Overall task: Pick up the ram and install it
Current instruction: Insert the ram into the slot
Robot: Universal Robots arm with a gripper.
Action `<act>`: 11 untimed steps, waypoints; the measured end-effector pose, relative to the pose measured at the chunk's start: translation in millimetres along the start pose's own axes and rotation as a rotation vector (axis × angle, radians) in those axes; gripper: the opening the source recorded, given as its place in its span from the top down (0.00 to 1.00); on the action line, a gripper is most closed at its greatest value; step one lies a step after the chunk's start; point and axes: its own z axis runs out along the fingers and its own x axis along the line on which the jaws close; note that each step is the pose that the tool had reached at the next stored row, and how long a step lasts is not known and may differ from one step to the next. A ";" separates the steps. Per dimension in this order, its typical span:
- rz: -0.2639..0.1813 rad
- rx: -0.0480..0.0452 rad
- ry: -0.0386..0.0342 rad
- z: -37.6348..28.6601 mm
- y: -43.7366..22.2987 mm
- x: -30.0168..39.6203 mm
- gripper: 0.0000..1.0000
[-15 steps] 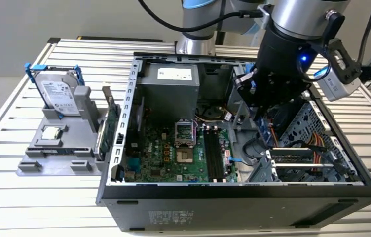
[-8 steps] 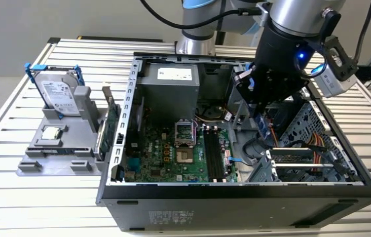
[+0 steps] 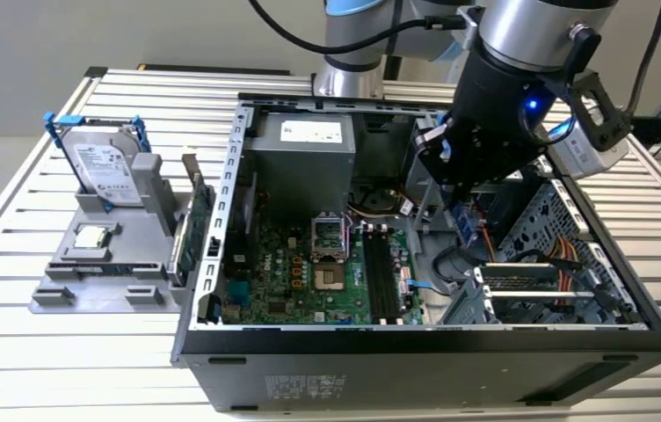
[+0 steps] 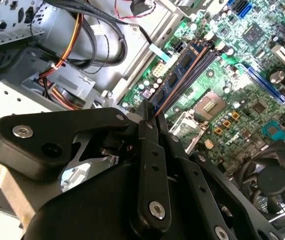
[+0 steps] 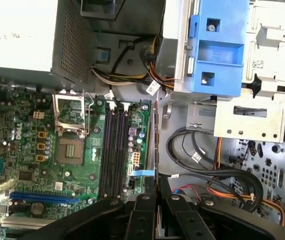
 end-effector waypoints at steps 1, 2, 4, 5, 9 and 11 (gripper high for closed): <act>0.003 -0.0001 0.0003 1.0 -0.1 0.0 1.00; 0.005 -0.0003 0.0007 2.0 -0.1 0.0 1.00; 0.010 -0.0006 0.0020 3.6 -0.1 0.0 1.00; 0.010 -0.0005 0.0029 3.6 -0.1 0.0 1.00; 0.010 -0.0009 0.0033 3.8 -0.1 0.1 1.00; 0.010 -0.0044 0.0054 4.8 -0.2 0.0 1.00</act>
